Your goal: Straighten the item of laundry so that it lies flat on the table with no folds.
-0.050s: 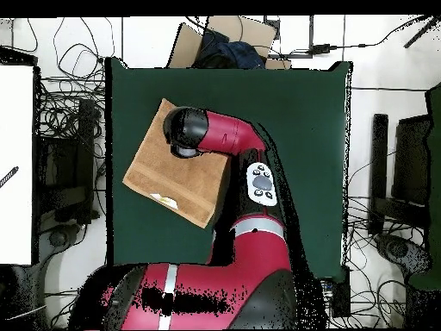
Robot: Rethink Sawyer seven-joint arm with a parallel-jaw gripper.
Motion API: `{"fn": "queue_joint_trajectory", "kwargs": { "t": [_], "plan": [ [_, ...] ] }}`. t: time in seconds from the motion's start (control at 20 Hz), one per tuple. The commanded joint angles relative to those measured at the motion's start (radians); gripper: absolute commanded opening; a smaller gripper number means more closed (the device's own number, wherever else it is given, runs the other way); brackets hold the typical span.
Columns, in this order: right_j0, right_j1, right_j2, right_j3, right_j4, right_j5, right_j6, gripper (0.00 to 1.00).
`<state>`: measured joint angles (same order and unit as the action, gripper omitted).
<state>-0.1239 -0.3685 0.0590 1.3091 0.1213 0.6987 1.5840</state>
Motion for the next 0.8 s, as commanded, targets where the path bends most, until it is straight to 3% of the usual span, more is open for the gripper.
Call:
{"fn": "queue_joint_trajectory", "kwargs": {
  "t": [0.05,0.25,0.8],
  "plan": [
    [0.002,0.001,0.063,0.079,-0.065,-0.016,0.03,1.0],
    [-0.013,-0.035,0.04,0.072,-0.091,0.066,-0.012,1.0],
    [-0.09,-0.084,0.066,0.163,-0.125,0.063,-0.043,1.0]
  ]
}}
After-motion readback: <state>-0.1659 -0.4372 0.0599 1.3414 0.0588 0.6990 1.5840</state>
